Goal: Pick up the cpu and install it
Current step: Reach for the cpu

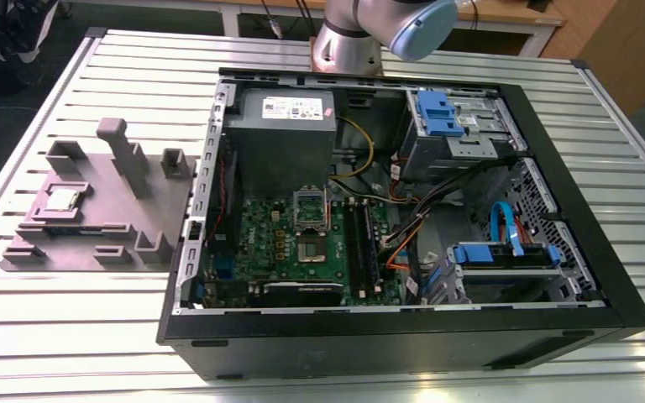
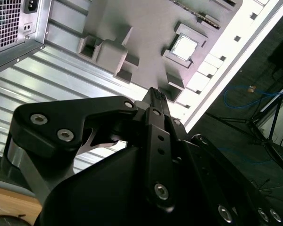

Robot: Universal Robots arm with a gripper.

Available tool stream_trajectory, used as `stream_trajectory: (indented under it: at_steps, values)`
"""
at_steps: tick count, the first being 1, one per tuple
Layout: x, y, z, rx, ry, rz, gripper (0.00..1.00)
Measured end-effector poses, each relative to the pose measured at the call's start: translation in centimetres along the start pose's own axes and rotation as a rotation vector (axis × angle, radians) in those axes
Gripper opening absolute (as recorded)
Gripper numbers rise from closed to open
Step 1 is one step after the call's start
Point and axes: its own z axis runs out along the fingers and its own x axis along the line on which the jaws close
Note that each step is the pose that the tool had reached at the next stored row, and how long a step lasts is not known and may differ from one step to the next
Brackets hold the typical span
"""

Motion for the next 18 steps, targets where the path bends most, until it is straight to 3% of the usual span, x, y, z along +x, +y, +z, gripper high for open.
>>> stream_trajectory:
  at_steps: [12, 18]
  values:
    - [0.12, -0.01, 0.0, 0.0, 0.0, 0.0, 0.1]
    - [0.98, -0.07, -0.01, -0.0001, -0.0001, 0.0, 0.1]
